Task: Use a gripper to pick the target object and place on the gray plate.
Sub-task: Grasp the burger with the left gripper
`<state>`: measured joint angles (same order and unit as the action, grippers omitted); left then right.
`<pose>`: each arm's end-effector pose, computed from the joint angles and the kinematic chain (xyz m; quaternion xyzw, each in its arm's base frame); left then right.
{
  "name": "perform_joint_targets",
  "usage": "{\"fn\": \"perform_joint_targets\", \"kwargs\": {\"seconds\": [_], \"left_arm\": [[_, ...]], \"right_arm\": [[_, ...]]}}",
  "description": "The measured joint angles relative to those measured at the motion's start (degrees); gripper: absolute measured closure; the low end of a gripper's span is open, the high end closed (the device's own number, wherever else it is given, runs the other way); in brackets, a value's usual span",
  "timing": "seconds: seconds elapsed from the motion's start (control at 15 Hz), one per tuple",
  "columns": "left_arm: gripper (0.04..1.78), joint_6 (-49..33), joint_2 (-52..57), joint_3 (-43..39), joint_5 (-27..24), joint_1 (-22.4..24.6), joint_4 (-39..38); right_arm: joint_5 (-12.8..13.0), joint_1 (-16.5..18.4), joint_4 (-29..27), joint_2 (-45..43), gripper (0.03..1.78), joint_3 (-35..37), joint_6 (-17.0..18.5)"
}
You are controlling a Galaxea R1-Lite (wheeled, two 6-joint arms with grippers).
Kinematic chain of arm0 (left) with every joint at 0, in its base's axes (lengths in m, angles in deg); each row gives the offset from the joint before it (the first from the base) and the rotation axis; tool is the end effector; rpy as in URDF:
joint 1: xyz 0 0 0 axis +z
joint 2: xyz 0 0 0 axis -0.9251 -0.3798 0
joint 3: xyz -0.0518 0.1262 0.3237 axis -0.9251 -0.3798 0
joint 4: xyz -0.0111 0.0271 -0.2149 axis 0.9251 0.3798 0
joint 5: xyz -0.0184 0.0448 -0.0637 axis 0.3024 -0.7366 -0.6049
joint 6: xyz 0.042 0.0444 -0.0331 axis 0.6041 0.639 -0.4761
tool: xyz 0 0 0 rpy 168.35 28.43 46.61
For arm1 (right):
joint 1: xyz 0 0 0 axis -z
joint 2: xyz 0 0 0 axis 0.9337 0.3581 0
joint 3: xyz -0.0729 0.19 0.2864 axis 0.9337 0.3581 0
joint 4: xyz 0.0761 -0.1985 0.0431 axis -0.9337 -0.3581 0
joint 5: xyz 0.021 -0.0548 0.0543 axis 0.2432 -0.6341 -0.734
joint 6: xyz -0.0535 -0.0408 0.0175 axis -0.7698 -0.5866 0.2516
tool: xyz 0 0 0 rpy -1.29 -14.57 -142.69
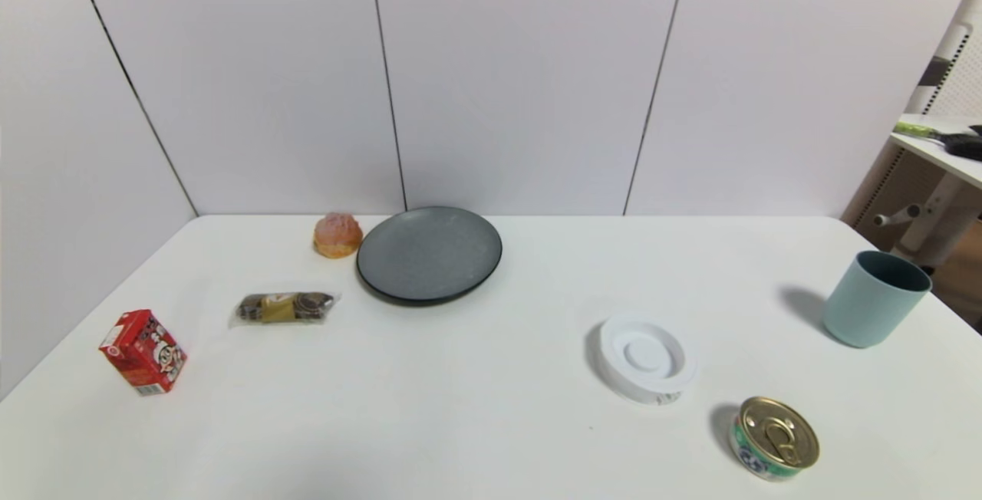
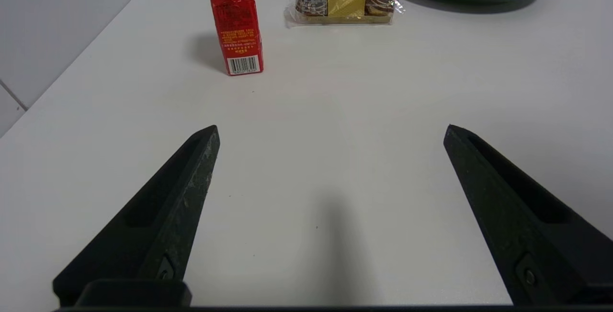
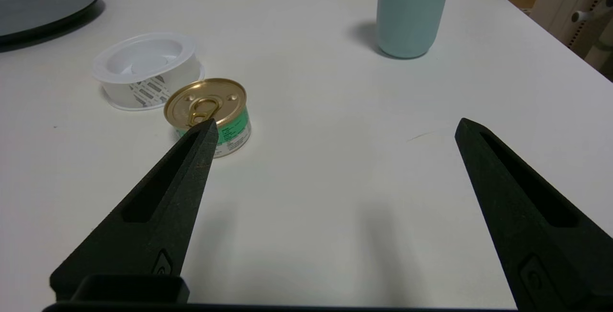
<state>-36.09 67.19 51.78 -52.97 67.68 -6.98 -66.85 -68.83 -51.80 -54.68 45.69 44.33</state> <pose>0.0004 0.0004 0.0749 -0.0105 0.0111 0.0028 0.9999 0.0014 -0.0018 0.0752 0.0206 0.0001 -0.0138 0.9997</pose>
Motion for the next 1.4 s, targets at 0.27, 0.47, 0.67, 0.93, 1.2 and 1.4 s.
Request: {"fn": "perform_joint_targets", "kwargs": {"seconds": [0.27,0.47,0.67,0.93,1.2,1.4], "left_arm": [[0.13,0.02,0.00,0.00,0.00,0.00,0.00],[0.13,-0.28,0.00,-0.06,0.00,0.00,-0.66],[0.13,0.00,0.00,-0.16,0.00,0.00,-0.79],[0.13,0.63,-2.00,0.99,-0.04,0.00,-0.68],[0.13,1.05,-10.50,10.78,-0.20,-0.40,-0.73],[0.13,1.13,-21.37,23.71,-0.20,-1.05,-0.55]], "right_arm": [[-0.02,0.00,-0.02,0.00,0.10,0.00,-0.02],[0.00,0.00,0.01,0.00,0.10,0.00,-0.02],[0.02,0.00,0.00,0.00,0.10,0.00,0.00],[0.00,0.00,0.01,0.00,0.10,0.00,0.00],[0.00,0.00,0.01,0.00,0.10,0.00,0.00],[0.00,0.00,0.00,0.00,0.10,0.00,-0.02]]}}
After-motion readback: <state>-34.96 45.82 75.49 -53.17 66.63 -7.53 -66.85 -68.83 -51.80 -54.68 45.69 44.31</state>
